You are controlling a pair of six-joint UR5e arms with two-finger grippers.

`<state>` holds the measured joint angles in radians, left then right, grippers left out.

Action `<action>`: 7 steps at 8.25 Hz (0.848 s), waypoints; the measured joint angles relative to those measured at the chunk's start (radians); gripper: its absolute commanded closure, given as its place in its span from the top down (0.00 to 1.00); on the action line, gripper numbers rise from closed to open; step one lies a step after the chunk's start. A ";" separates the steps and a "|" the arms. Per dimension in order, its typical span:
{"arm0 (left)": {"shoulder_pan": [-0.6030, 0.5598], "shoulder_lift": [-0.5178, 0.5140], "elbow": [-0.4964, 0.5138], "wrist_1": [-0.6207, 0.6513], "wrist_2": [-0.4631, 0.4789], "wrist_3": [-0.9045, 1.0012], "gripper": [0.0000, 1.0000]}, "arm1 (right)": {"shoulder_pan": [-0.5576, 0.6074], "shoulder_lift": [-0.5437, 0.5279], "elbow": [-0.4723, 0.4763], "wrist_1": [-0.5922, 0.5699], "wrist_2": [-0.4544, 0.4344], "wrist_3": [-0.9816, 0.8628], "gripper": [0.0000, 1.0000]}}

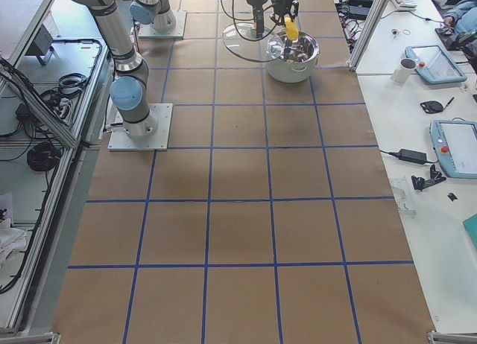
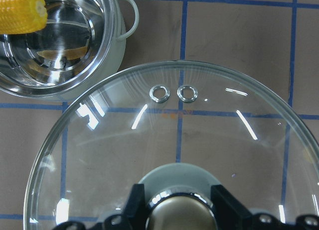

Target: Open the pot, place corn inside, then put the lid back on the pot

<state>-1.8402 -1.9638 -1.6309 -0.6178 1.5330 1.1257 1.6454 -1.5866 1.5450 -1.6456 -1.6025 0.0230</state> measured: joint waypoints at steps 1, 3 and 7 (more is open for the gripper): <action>-0.007 -0.018 0.010 0.000 -0.001 0.020 0.00 | 0.002 0.002 0.001 -0.018 0.004 -0.003 0.36; -0.012 -0.057 0.049 0.001 -0.003 0.038 0.00 | 0.004 0.004 0.001 -0.045 0.008 -0.019 0.36; -0.013 -0.124 0.076 0.040 -0.022 0.034 0.92 | 0.005 0.008 0.001 -0.053 0.009 -0.027 0.34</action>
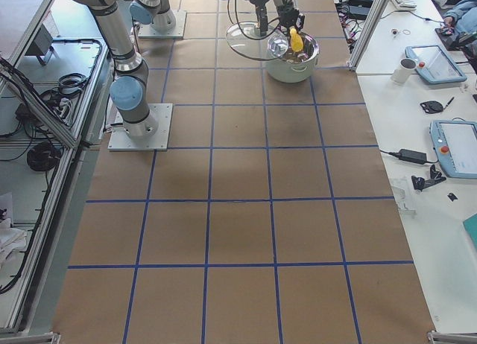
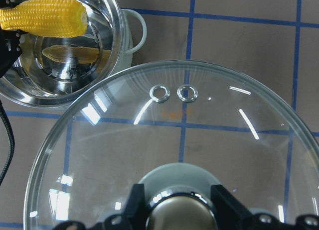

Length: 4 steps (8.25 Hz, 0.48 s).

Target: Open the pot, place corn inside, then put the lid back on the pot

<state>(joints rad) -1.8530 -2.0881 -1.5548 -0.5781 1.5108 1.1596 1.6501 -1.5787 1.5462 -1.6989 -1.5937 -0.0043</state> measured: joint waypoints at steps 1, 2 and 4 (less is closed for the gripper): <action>0.000 0.002 0.000 0.002 -0.005 -0.005 1.00 | -0.001 0.000 0.000 0.002 -0.001 0.000 0.34; 0.000 0.008 0.001 0.002 -0.006 -0.008 1.00 | -0.001 0.000 0.001 0.007 -0.002 0.000 0.34; 0.000 0.019 0.001 0.003 -0.008 -0.014 1.00 | -0.002 -0.002 0.003 0.013 -0.003 0.003 0.36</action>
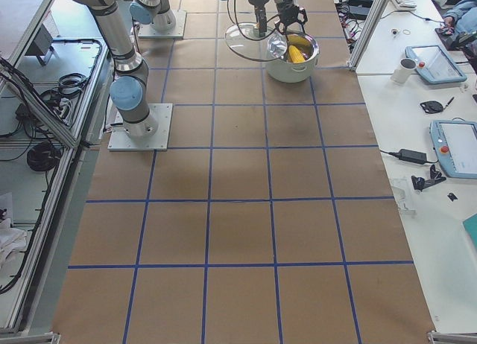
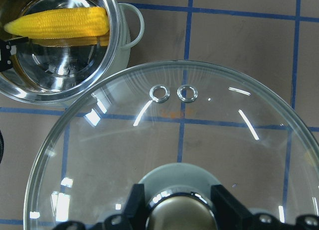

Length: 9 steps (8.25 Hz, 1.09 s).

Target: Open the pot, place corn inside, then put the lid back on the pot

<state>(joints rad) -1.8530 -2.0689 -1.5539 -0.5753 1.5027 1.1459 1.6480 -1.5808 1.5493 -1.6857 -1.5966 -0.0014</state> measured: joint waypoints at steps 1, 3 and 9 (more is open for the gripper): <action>0.002 0.009 0.001 -0.002 0.000 -0.002 1.00 | 0.000 0.000 0.002 -0.002 0.000 0.001 0.35; 0.019 0.062 0.002 -0.056 -0.001 -0.004 1.00 | -0.003 0.001 0.003 -0.011 0.002 -0.002 0.36; 0.235 0.266 0.003 -0.366 -0.004 -0.174 1.00 | 0.021 0.184 -0.163 -0.055 0.003 0.073 0.34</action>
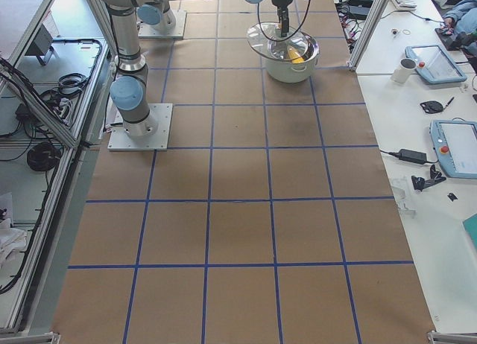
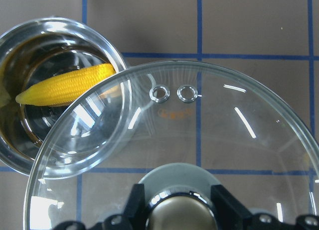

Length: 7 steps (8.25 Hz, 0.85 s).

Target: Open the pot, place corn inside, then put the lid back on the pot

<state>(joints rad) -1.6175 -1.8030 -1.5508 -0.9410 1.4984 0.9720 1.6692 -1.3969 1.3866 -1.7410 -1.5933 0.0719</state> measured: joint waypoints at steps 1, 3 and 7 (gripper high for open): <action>0.017 0.015 0.000 -0.027 0.000 -0.136 1.00 | 0.031 0.061 -0.044 -0.033 -0.001 0.028 0.34; 0.029 0.049 -0.001 -0.142 0.002 -0.454 1.00 | 0.119 0.171 -0.076 -0.143 -0.013 0.136 0.34; 0.032 0.180 -0.017 -0.424 0.068 -0.923 1.00 | 0.210 0.299 -0.082 -0.309 -0.031 0.247 0.34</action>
<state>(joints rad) -1.5852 -1.6229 -1.5680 -1.3650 1.5668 0.0490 1.8794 -1.0980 1.3048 -2.0496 -1.6244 0.3193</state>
